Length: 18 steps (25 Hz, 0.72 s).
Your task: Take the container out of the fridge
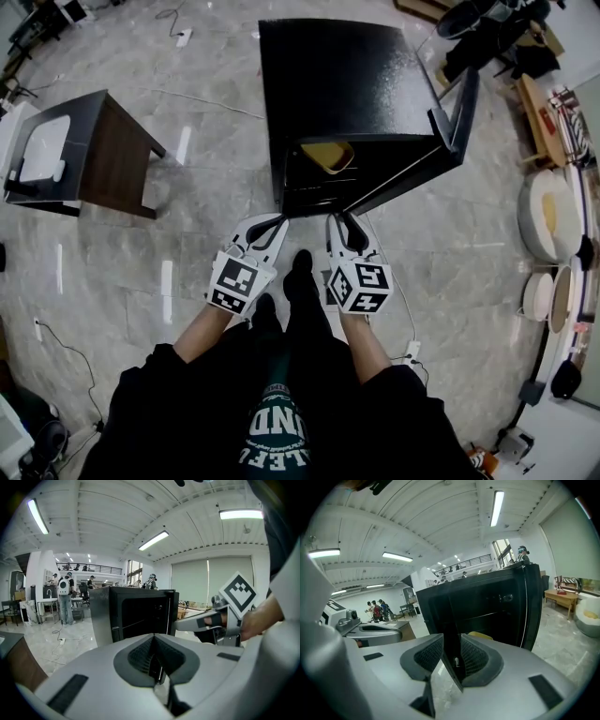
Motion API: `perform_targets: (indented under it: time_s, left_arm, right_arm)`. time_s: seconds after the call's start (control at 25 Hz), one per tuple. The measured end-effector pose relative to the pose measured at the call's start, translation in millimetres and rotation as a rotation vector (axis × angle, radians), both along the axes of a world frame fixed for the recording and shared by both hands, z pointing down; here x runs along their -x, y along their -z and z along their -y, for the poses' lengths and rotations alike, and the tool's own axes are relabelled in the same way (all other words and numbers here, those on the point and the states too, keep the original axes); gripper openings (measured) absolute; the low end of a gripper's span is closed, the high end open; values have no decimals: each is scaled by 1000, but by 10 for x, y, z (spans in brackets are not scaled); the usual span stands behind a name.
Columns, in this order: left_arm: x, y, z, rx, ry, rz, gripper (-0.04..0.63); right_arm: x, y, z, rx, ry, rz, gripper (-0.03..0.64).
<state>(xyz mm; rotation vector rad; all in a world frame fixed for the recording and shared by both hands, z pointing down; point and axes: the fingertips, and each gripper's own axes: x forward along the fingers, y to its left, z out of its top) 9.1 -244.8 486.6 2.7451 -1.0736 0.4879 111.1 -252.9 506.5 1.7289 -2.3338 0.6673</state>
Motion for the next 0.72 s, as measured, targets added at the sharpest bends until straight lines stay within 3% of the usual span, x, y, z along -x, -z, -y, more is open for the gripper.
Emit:
perform_targets:
  time_s: [0.4,0.72]
  left_arm:
    - [-58,58,-81,-8,-13,2,14]
    - [-64,26,-124,-2,-24,-2,14]
  right_arm:
    - [-272,-219,282,2,-94,-8,103]
    - [-376,-578,619,30,-113,-64,117]
